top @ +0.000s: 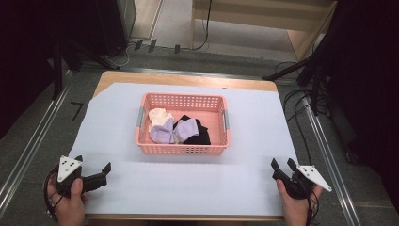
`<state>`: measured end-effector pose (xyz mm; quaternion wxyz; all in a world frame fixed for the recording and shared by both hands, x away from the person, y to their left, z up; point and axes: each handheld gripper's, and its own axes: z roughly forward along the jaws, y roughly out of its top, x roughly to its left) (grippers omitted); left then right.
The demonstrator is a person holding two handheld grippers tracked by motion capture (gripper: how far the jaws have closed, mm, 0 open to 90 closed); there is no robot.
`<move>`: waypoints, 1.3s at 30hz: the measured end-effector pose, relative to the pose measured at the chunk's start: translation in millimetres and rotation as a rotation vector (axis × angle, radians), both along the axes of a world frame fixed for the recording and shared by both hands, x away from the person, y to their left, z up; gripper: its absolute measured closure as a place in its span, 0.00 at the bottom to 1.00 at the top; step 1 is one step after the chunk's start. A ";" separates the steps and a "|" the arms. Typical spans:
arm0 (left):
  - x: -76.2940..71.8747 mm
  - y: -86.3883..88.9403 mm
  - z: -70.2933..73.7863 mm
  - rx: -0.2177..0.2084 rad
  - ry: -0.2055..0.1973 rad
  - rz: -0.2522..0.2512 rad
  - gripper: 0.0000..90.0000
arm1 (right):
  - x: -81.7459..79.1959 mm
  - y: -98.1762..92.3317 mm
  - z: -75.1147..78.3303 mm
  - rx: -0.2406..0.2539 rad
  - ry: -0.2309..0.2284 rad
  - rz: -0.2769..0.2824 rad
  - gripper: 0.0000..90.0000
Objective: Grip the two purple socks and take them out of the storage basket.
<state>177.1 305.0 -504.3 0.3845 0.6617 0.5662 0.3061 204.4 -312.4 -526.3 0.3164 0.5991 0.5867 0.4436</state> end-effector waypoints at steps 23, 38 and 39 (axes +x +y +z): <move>3.5 -0.9 -0.9 0.006 0.034 -0.017 0.00 | 10.1 48.5 59.5 0.055 -0.043 0.141 0.48; 3.6 1.4 -0.7 -0.017 0.038 -0.025 0.00 | 52.7 139.3 89.0 0.053 -0.003 0.287 0.57; 3.6 1.2 -0.8 -0.020 0.035 -0.023 0.00 | 55.6 144.4 89.2 0.056 0.004 0.294 0.57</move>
